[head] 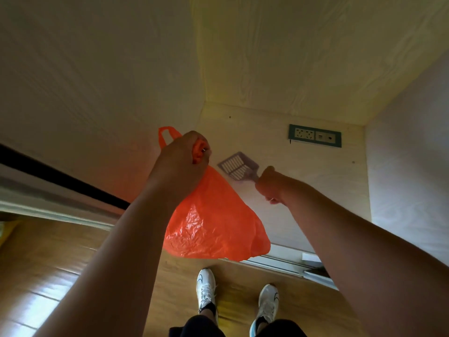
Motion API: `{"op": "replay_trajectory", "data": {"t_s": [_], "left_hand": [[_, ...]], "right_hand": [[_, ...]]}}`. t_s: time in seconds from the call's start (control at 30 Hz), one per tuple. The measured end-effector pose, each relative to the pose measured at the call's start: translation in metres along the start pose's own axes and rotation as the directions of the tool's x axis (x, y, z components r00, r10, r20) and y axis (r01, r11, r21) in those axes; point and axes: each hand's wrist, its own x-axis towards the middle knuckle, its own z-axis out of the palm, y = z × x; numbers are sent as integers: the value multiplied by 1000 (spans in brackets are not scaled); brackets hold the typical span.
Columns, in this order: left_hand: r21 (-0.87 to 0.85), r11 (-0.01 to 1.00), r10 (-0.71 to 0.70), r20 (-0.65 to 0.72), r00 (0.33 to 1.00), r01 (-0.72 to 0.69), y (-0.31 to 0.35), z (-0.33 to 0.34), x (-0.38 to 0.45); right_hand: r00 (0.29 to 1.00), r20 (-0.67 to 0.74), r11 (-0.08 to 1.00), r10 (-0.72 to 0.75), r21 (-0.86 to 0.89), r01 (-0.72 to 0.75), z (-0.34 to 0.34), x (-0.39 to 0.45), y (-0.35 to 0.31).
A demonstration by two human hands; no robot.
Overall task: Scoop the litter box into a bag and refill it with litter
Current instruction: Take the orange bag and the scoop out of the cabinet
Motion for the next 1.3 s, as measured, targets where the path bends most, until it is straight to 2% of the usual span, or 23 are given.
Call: {"op": "replay_trajectory", "data": {"t_s": [0.1, 0.4, 0.6, 0.73, 0.93, 1.07, 1.3], "left_hand": [[4, 1000, 11, -8, 1000, -11, 10, -6, -4], [-3, 998, 56, -86, 995, -57, 51, -43, -25], [3, 993, 113, -139, 984, -114, 81, -75, -39], [11, 987, 160, -212, 964, -162, 104, -87, -48], [9, 982, 188, -228, 955, -191, 132, -86, -61], [-3, 973, 223, -237, 945, -231, 144, -75, -63], [-41, 947, 306, -173, 936, -317, 150, -63, -48]], "right_hand": [[978, -162, 984, -133, -141, 111, -20, -13, -4], [840, -388, 925, -379, -191, 328, -87, -100, -9], [815, -461, 916, -351, 10, 400, -120, -183, 3], [838, -442, 835, -320, 286, 470, -136, -227, 14], [764, -529, 789, -369, 257, 559, -155, -262, 36], [709, -588, 883, -390, -21, 469, -158, -273, 49], [699, -657, 915, -282, 35, 402, -156, -286, 60]]}}
